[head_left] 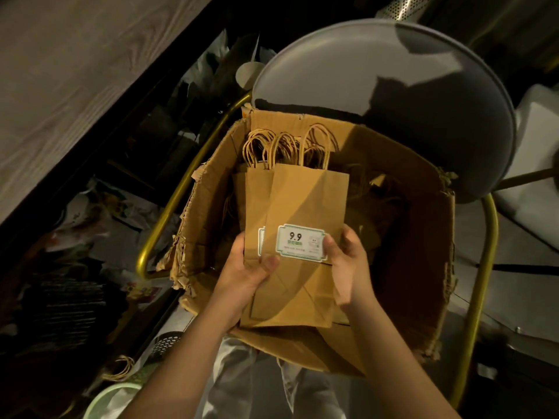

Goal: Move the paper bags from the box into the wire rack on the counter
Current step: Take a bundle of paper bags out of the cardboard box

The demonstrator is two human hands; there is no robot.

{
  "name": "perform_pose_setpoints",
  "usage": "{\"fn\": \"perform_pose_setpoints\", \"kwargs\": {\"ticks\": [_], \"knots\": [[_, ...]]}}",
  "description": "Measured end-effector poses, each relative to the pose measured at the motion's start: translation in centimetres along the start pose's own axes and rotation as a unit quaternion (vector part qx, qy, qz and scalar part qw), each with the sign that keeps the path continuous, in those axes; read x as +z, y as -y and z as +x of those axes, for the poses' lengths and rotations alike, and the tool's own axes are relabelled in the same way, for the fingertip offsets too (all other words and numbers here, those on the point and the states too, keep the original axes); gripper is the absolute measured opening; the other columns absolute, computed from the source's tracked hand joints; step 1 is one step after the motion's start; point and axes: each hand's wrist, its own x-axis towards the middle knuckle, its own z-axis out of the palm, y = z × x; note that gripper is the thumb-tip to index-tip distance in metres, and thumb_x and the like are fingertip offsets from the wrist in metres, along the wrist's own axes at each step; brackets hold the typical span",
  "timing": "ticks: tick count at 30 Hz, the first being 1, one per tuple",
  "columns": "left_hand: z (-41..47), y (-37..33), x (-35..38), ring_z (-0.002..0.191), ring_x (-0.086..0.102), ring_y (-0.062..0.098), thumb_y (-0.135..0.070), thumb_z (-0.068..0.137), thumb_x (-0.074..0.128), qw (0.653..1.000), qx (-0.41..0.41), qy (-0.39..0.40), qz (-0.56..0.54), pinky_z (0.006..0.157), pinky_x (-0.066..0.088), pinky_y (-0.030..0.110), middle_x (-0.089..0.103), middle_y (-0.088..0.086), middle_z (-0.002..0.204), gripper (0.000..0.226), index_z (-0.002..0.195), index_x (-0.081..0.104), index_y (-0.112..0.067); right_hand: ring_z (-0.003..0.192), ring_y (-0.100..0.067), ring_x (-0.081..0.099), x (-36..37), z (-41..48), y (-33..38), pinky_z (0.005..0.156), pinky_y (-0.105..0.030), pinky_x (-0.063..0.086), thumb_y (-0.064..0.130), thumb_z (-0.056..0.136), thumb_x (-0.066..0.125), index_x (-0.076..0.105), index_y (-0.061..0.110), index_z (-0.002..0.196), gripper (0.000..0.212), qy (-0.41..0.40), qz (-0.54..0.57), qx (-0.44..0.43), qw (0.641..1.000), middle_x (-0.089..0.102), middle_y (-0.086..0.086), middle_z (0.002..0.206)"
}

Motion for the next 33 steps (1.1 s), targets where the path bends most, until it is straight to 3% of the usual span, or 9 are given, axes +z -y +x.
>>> {"fn": "perform_pose_setpoints", "kwargs": {"ticks": [3,7,9,14,16,20,25,30,33], "knots": [[0.1,0.3,0.4,0.104,0.056,0.006,-0.023,0.069,0.079,1.000,-0.014,-0.011,0.014,0.076,0.050,0.023,0.059,-0.015,0.111,0.072,0.127,0.039,-0.041,0.127,-0.024,0.052,0.5,-0.4,-0.1,0.103,-0.049,0.046,0.046,0.083,0.070,0.037,0.023,0.147,0.076,0.051,0.030,0.022,0.998,0.050,-0.004,0.142],[0.3,1.1,0.3,0.110,0.054,0.013,-0.014,0.077,0.077,0.998,-0.027,-0.035,0.040,0.092,0.049,0.041,0.059,-0.012,0.115,0.076,0.137,0.036,-0.037,0.109,-0.016,0.062,0.0,-0.4,-0.2,0.078,-0.026,0.057,0.023,0.093,0.061,0.039,0.032,0.138,0.051,0.113,0.035,0.043,0.992,0.059,0.002,0.125],[0.2,1.3,0.2,0.113,0.055,0.016,-0.013,0.078,0.076,0.998,-0.029,-0.040,0.040,0.097,0.047,0.046,0.060,-0.009,0.119,0.075,0.138,0.037,-0.035,0.108,-0.020,0.062,-0.2,0.0,-0.7,0.082,-0.032,0.056,0.028,0.093,0.061,0.039,0.030,0.142,0.054,0.089,0.022,0.077,0.993,0.058,-0.001,0.127],[0.1,1.4,0.1,0.111,0.055,0.013,-0.009,0.080,0.073,0.998,-0.024,-0.041,0.033,0.094,0.047,0.040,0.060,-0.011,0.118,0.072,0.138,0.038,-0.036,0.113,-0.026,0.059,-2.1,1.8,-2.7,0.098,-0.041,0.049,0.029,0.098,0.054,0.044,0.018,0.136,0.042,-0.087,0.054,0.184,0.977,0.059,-0.011,0.127],[0.2,1.5,0.1,0.108,0.055,0.009,-0.008,0.081,0.072,0.998,-0.025,-0.041,0.027,0.085,0.048,0.032,0.060,-0.013,0.115,0.069,0.133,0.039,-0.039,0.113,-0.027,0.059,-3.2,2.5,-3.5,0.090,-0.037,0.050,0.021,0.098,0.053,0.040,0.014,0.141,0.045,-0.104,0.085,0.218,0.967,0.059,-0.013,0.126],[0.3,1.7,0.0,0.104,0.055,0.005,-0.007,0.081,0.071,0.999,-0.023,-0.039,0.019,0.078,0.046,0.025,0.060,-0.015,0.114,0.067,0.127,0.039,-0.044,0.088,-0.017,0.063,-4.1,3.3,-4.5,0.065,-0.027,0.050,0.014,0.097,0.054,0.048,0.010,0.136,0.040,-0.098,0.100,0.235,0.962,0.064,-0.009,0.114],[0.3,1.8,-0.2,0.108,0.055,0.010,-0.008,0.081,0.072,0.998,-0.029,-0.044,0.020,0.091,0.047,0.037,0.061,-0.013,0.116,0.066,0.124,0.039,-0.047,0.092,-0.021,0.068,-3.7,3.8,-4.6,0.069,-0.028,0.054,0.007,0.095,0.054,0.053,0.005,0.130,0.035,-0.092,0.130,0.240,0.958,0.068,-0.013,0.110],[0.1,1.9,-0.2,0.101,0.057,0.005,-0.006,0.081,0.071,0.999,-0.025,-0.045,0.008,0.073,0.047,0.024,0.062,-0.014,0.110,0.065,0.125,0.040,-0.043,0.082,-0.018,0.068,-2.5,3.9,-4.0,0.061,-0.025,0.053,0.012,0.091,0.062,0.060,0.007,0.119,0.028,-0.114,0.159,0.247,0.949,0.070,-0.012,0.107],[0.1,1.8,-0.2,0.100,0.057,0.005,-0.006,0.080,0.072,0.999,-0.026,-0.047,0.004,0.072,0.046,0.024,0.061,-0.014,0.110,0.066,0.125,0.039,-0.043,0.076,-0.017,0.067,-2.1,4.2,-3.3,0.055,-0.027,0.053,0.016,0.090,0.065,0.053,0.015,0.121,0.033,-0.141,0.166,0.230,0.949,0.069,-0.010,0.106]]}}
